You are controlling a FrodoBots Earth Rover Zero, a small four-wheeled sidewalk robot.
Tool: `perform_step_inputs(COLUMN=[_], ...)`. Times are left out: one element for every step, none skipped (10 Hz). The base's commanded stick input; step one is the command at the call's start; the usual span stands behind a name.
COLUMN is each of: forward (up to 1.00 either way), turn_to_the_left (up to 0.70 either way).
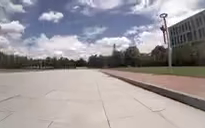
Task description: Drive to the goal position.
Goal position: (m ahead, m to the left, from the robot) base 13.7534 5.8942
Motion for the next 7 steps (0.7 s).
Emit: perform_step_inputs(forward=[0.70, 0.70, 0.70, 0.70, 0.70, 0.70, 0.70], turn_to_the_left=[0.00, 0.00, 0.00, 0.00, 0.00, 0.00, 0.00])
